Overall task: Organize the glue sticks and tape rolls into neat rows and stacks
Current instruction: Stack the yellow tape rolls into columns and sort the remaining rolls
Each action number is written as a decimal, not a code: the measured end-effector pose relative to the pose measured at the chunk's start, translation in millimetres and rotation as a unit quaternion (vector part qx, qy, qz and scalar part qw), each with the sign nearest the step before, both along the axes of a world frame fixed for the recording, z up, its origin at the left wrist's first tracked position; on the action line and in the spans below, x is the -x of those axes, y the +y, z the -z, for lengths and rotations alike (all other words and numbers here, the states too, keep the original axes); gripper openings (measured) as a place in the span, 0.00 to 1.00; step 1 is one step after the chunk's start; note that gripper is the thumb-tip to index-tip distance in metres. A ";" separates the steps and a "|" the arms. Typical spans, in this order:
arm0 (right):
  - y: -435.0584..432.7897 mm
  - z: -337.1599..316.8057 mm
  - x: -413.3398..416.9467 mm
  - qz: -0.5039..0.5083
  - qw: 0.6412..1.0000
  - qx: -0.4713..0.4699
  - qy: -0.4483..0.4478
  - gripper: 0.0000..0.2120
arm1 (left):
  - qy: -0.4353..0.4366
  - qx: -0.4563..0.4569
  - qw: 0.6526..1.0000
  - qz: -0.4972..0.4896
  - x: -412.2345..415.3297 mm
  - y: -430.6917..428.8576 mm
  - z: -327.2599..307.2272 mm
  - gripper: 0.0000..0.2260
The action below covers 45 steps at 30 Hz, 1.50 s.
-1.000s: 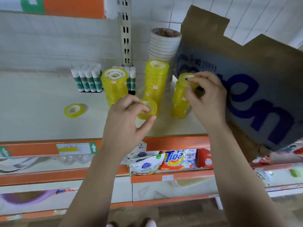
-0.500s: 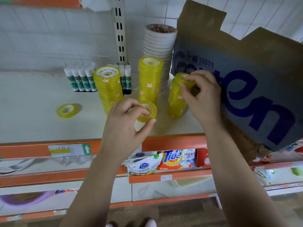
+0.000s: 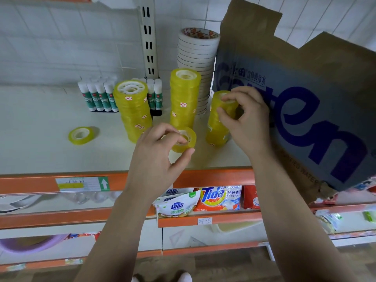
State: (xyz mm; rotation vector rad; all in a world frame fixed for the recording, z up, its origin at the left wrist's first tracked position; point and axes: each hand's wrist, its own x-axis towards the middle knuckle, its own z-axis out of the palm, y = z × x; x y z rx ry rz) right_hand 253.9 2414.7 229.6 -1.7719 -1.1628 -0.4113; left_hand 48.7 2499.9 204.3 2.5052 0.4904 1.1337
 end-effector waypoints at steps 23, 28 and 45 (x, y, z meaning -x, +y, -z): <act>-39.9 27.5 6.8 -0.004 0.998 0.010 0.062 0.14 | -0.061 -0.046 0.996 0.038 -65.9 -13.0 -43.4 0.09; -46.0 39.8 7.9 0.006 0.998 0.038 0.049 0.12 | -0.037 -0.054 0.997 0.045 -93.2 -8.2 -48.0 0.10; -45.3 59.8 4.1 0.005 0.995 0.098 0.034 0.03 | -0.009 -0.053 0.998 0.031 -119.1 -1.8 -36.7 0.11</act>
